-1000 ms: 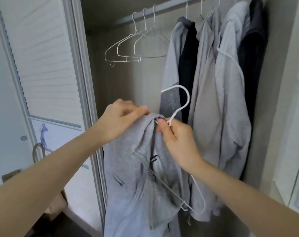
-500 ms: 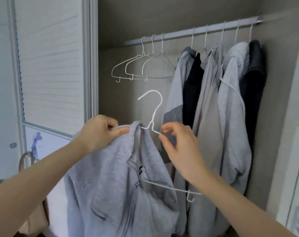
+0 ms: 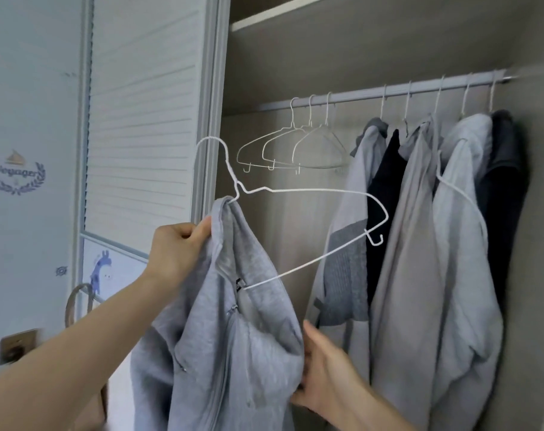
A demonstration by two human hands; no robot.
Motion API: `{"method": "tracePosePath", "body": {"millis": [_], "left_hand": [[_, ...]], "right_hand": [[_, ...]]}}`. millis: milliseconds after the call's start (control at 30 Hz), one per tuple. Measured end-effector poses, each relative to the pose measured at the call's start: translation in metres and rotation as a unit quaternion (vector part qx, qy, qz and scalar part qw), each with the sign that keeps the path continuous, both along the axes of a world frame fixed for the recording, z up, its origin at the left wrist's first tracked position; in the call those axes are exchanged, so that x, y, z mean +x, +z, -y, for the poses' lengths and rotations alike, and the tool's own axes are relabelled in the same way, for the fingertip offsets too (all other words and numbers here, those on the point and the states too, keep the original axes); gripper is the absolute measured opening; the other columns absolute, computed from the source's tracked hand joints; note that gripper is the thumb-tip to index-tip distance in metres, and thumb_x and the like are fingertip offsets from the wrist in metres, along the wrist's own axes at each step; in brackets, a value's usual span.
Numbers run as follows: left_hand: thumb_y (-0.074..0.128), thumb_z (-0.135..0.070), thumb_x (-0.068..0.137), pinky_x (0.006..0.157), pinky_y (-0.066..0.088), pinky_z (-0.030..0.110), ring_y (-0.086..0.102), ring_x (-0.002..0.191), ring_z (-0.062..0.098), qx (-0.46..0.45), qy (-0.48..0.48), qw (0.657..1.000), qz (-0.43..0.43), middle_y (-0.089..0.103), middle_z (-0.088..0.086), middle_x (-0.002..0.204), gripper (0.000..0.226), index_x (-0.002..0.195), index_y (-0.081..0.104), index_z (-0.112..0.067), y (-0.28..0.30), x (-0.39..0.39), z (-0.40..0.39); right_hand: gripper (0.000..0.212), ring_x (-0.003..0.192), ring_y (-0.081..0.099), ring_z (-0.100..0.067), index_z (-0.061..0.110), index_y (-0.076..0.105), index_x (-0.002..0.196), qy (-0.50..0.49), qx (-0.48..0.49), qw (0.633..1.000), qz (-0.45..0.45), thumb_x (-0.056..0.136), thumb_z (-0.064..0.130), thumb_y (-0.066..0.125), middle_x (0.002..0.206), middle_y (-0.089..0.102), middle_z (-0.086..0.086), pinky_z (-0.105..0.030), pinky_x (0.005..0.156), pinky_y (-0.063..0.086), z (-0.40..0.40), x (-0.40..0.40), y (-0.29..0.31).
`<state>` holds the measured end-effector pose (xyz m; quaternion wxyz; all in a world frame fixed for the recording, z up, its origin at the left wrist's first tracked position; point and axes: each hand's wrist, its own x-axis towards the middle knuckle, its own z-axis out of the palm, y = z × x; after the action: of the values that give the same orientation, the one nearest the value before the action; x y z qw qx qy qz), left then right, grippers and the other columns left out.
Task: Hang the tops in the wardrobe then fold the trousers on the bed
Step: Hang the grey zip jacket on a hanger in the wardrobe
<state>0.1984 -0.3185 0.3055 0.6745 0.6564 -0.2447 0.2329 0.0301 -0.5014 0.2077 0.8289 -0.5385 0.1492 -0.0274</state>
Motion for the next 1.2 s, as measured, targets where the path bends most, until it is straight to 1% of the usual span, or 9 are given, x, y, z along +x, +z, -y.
{"method": "tracePosePath", "body": {"millis": [167, 267, 400, 533, 600, 700, 833, 1000, 1200], "left_hand": [[0.065, -0.053, 0.085, 0.038, 0.014, 0.018, 0.016, 0.046, 0.009, -0.006, 0.011, 1.0, -0.011, 0.019, -0.008, 0.048, 0.062, 0.047, 0.024, -0.025, -0.005, 0.006, -0.016], [0.063, -0.054, 0.085, 0.039, 0.014, 0.018, 0.018, 0.048, 0.01, -0.006, 0.017, 1.0, 0.003, 0.021, -0.004, 0.051, 0.06, 0.051, 0.03, -0.018, -0.009, 0.011, -0.028], [0.062, -0.052, 0.087, 0.039, 0.018, 0.02, 0.021, 0.044, 0.008, 0.043, 0.058, 0.994, 0.076, 0.025, -0.008, 0.044, 0.064, 0.047, 0.031, -0.014, -0.016, 0.022, -0.048], [0.06, -0.063, 0.083, 0.048, 0.03, 0.03, 0.036, 0.048, 0.022, 0.142, 0.133, 0.976, 0.101, 0.043, 0.003, 0.044, 0.065, 0.051, 0.05, -0.008, -0.026, 0.036, -0.061], [0.049, -0.073, 0.082, 0.053, 0.033, 0.032, 0.043, 0.044, 0.028, 0.198, 0.19, 0.951, 0.144, 0.044, 0.003, 0.039, 0.071, 0.048, 0.048, -0.011, -0.028, 0.036, -0.064], [0.03, -0.069, 0.092, 0.063, 0.029, 0.034, 0.039, 0.036, 0.028, 0.28, 0.307, 0.861, 0.292, 0.034, 0.001, 0.034, 0.075, 0.045, 0.04, -0.012, -0.033, 0.037, -0.069], [0.03, -0.056, 0.101, 0.064, 0.028, 0.037, 0.038, 0.035, 0.026, 0.282, 0.364, 0.793, 0.4, 0.044, 0.007, 0.039, 0.071, 0.047, 0.042, -0.012, -0.038, 0.041, -0.071], [0.025, -0.065, 0.096, 0.062, 0.026, 0.032, 0.036, 0.036, 0.027, 0.194, 0.344, 0.864, 0.311, 0.039, 0.011, 0.036, 0.078, 0.048, 0.042, -0.005, -0.036, 0.034, -0.062], [0.028, -0.06, 0.099, 0.056, 0.02, 0.031, 0.032, 0.036, 0.027, 0.176, 0.339, 0.865, 0.325, 0.029, 0.007, 0.037, 0.076, 0.047, 0.036, -0.005, -0.037, 0.026, -0.061]], "right_hand": [[0.029, 0.098, 0.068, -0.032, 0.004, 0.068, 0.11, 0.029, -0.129, 0.99, 0.05, 0.083, 0.014, 0.072, 0.109, 0.069, -0.02, -0.046, 0.084, 0.056, -0.016, -0.002, 0.001], [0.013, 0.08, 0.07, -0.024, 0.002, 0.067, 0.098, -0.059, -0.2, 0.978, 0.026, 0.086, 0.003, 0.062, 0.093, 0.073, -0.017, -0.038, 0.068, 0.06, -0.009, -0.004, 0.006], [0.023, 0.035, 0.052, -0.009, 0.012, 0.055, 0.07, -0.168, -0.08, 0.982, 0.009, 0.087, -0.003, 0.048, 0.046, 0.055, -0.003, -0.015, 0.035, 0.039, 0.03, -0.006, 0.033], [0.029, 0.029, 0.038, -0.007, 0.01, 0.053, 0.071, -0.203, -0.164, 0.965, 0.026, 0.08, -0.016, 0.041, 0.046, 0.046, -0.005, -0.01, 0.03, 0.024, 0.058, -0.011, 0.063], [0.032, 0.03, 0.035, -0.007, 0.012, 0.049, 0.072, -0.194, -0.207, 0.958, 0.027, 0.078, -0.018, 0.042, 0.047, 0.044, -0.006, -0.01, 0.032, 0.023, 0.06, -0.014, 0.075], [0.036, 0.031, 0.032, -0.006, 0.015, 0.045, 0.069, -0.177, -0.256, 0.95, 0.022, 0.076, -0.021, 0.043, 0.045, 0.041, -0.003, -0.01, 0.032, 0.021, 0.059, -0.019, 0.089], [0.038, 0.032, 0.032, -0.007, 0.017, 0.044, 0.07, -0.166, -0.297, 0.94, 0.016, 0.076, -0.02, 0.047, 0.046, 0.039, -0.001, -0.01, 0.033, 0.019, 0.059, -0.025, 0.106], [0.033, 0.035, 0.032, -0.006, 0.014, 0.048, 0.072, -0.153, -0.345, 0.926, 0.026, 0.079, -0.018, 0.046, 0.052, 0.04, -0.002, -0.012, 0.034, 0.02, 0.051, -0.028, 0.113], [0.037, 0.032, 0.031, -0.001, 0.01, 0.053, 0.081, -0.11, -0.249, 0.962, -0.016, 0.086, -0.015, 0.027, 0.057, 0.042, -0.001, -0.011, 0.027, 0.02, 0.054, -0.032, 0.111]]}}
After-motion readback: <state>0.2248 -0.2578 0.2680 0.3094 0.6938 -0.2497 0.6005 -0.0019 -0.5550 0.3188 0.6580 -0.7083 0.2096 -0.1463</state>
